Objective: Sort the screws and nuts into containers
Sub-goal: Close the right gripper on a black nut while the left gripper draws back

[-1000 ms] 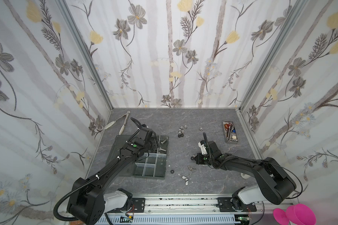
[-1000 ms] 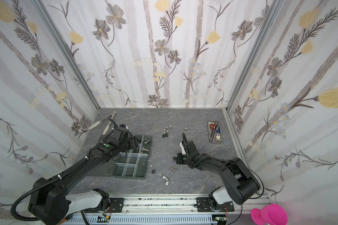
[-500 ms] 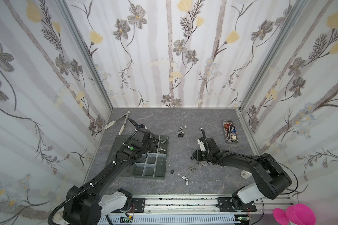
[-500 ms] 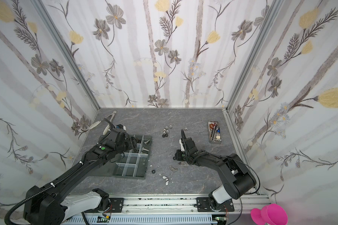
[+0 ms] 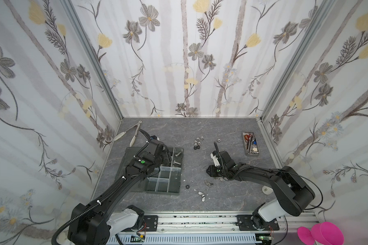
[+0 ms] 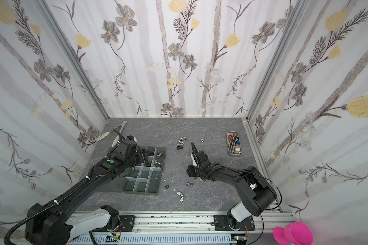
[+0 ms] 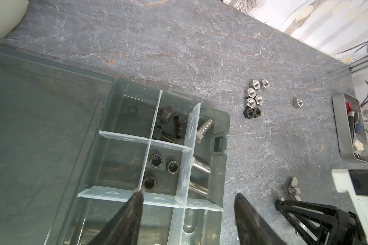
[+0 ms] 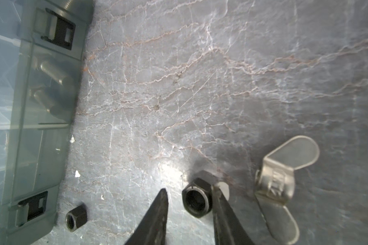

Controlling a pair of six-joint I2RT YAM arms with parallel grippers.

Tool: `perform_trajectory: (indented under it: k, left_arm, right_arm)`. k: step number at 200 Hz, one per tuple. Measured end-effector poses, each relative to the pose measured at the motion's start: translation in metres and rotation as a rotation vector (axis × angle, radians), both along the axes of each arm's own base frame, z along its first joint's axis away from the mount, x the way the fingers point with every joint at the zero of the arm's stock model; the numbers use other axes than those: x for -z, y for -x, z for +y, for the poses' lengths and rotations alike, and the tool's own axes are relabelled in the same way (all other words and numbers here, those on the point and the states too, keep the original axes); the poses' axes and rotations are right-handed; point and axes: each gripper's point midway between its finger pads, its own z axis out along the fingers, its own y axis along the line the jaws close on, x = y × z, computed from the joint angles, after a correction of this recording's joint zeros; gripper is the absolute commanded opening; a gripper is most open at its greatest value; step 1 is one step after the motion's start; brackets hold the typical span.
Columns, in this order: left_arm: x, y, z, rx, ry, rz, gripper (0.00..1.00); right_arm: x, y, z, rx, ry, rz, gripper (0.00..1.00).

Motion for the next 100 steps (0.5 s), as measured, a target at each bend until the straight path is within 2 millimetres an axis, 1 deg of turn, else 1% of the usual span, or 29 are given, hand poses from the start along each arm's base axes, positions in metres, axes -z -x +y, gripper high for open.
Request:
perform_trajectory:
  k: [26,73,100]
  left_arm:
    - [-0.0001,0.0015,0.001,-0.001,0.0,-0.002,0.68]
    - [0.0029,0.0044,0.003,-0.003,-0.002,0.0,0.69]
    - [0.0043,0.0061,0.0038,-0.003,-0.002,0.001,0.69]
  right_arm:
    - [0.001,0.003,0.0048,-0.017,0.021,-0.003,0.38]
    - [0.0005,0.0035,0.007,-0.029,0.102,-0.036,0.36]
    - [0.0034,0.0046,0.006,-0.031,0.162,-0.05,0.35]
